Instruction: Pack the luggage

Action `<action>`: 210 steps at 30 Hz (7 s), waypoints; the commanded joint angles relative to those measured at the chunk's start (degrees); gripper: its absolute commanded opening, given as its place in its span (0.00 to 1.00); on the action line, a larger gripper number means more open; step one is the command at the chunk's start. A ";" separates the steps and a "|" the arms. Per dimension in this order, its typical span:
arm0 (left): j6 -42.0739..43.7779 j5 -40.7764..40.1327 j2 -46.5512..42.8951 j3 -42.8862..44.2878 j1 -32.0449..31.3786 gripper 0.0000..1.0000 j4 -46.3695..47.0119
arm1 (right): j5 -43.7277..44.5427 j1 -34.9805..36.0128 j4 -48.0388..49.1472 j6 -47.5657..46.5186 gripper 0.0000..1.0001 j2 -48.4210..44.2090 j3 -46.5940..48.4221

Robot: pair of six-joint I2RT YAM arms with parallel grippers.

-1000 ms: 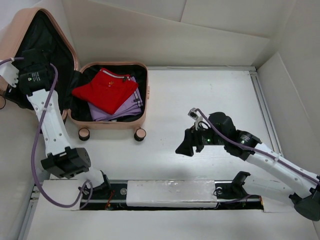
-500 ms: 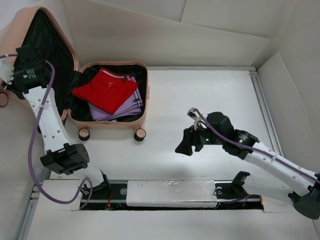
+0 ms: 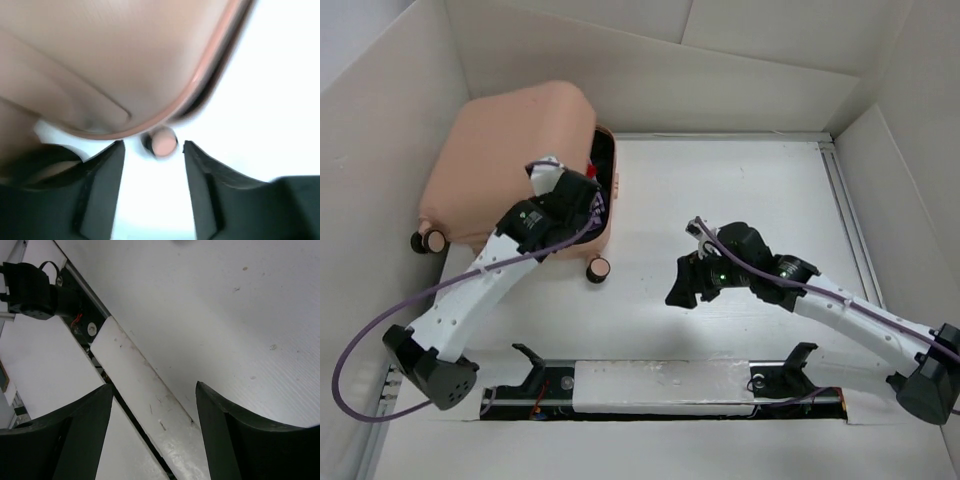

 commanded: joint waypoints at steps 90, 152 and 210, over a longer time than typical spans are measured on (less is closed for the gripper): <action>6.25 49.61 -4.08 -5.98 24.86 0.82 35.52 | 11.09 -25.63 -0.87 -1.19 0.71 30.04 47.99; 17.13 50.20 -20.41 -34.94 30.58 0.00 16.73 | 3.80 -9.84 5.72 -4.97 0.38 7.36 23.88; 3.06 74.99 -11.73 -73.99 30.58 0.26 78.68 | 47.39 22.97 88.60 5.57 0.55 15.95 -36.97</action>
